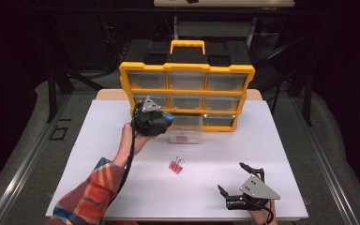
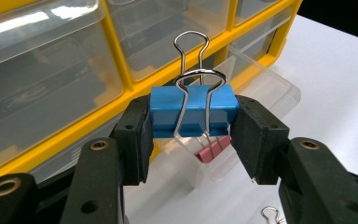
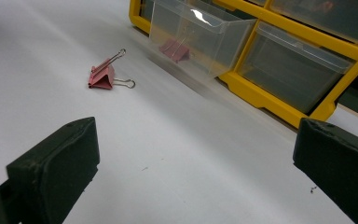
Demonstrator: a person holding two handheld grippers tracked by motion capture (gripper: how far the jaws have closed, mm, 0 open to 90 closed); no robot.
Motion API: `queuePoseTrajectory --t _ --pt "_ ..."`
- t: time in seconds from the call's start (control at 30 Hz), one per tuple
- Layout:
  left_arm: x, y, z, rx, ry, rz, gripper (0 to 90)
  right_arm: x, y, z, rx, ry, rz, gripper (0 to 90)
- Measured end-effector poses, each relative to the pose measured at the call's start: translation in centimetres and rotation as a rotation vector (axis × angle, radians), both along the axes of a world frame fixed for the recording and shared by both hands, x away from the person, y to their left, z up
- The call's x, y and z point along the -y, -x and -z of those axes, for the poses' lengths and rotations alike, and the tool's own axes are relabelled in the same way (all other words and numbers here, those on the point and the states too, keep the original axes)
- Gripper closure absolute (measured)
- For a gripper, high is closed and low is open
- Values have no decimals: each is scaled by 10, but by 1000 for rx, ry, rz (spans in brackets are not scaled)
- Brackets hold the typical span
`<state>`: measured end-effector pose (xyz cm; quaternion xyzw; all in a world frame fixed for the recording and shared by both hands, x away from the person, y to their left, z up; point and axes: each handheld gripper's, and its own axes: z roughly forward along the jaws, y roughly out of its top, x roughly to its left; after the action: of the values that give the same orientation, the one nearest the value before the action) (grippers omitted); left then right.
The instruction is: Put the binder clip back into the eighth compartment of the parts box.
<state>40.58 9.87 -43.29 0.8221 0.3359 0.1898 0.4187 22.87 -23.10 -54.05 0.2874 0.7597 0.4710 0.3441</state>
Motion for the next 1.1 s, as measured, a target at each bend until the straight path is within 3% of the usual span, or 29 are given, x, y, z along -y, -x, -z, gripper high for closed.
queuePoseTrajectory --t 0.47,0.8,0.93,1.1 --pt "22 -7 7 -5 -6 17 497 0 0 0 -10 5 -4 0" --pt "34 -12 19 -38 -22 11 489 -1 -1 1 -12 10 -7 0" --pt "31 -13 20 -48 1 11 288 0 0 1 -13 9 -8 0" --pt "22 -2 19 -26 2 16 156 -1 0 1 -13 10 -9 0"
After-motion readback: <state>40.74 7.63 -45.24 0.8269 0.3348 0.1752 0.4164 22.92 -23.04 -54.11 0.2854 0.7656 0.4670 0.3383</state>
